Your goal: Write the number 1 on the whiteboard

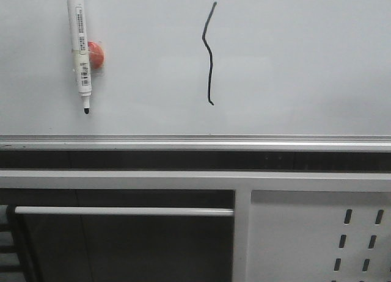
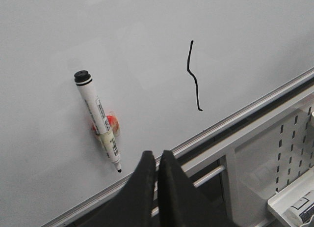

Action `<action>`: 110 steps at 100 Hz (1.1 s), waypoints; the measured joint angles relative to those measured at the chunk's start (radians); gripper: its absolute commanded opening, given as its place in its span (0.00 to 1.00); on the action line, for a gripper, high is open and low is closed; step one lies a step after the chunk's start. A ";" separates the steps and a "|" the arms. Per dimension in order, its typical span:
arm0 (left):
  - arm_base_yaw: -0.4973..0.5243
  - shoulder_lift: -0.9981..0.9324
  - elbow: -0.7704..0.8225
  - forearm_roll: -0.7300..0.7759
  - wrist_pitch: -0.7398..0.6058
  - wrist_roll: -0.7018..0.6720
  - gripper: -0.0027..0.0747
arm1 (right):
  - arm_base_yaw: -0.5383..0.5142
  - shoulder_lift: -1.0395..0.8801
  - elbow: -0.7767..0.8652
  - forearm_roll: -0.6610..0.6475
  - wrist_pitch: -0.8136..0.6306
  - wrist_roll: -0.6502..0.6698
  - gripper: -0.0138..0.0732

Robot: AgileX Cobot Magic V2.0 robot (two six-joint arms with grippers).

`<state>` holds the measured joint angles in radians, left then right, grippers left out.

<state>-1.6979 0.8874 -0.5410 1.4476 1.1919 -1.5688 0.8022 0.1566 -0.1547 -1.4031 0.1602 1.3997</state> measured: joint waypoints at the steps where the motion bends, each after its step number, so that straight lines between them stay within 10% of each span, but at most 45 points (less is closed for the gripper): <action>1: 0.000 0.000 0.000 0.000 0.000 0.000 0.01 | 0.000 0.000 0.000 0.000 0.000 0.000 0.10; 59: 0.051 0.004 0.000 0.008 -0.010 0.002 0.01 | 0.000 0.000 0.000 0.000 -0.002 0.003 0.10; 72: 0.273 0.008 0.001 0.008 -0.197 0.002 0.01 | 0.000 0.000 0.000 0.000 -0.004 0.001 0.10; 110: 1.163 -0.194 0.115 0.074 -1.310 -0.011 0.01 | 0.000 0.000 0.000 0.000 -0.004 0.003 0.10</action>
<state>-0.5348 0.6933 -0.4263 1.5219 -0.1183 -1.5793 0.8022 0.1566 -0.1547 -1.4031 0.1562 1.4025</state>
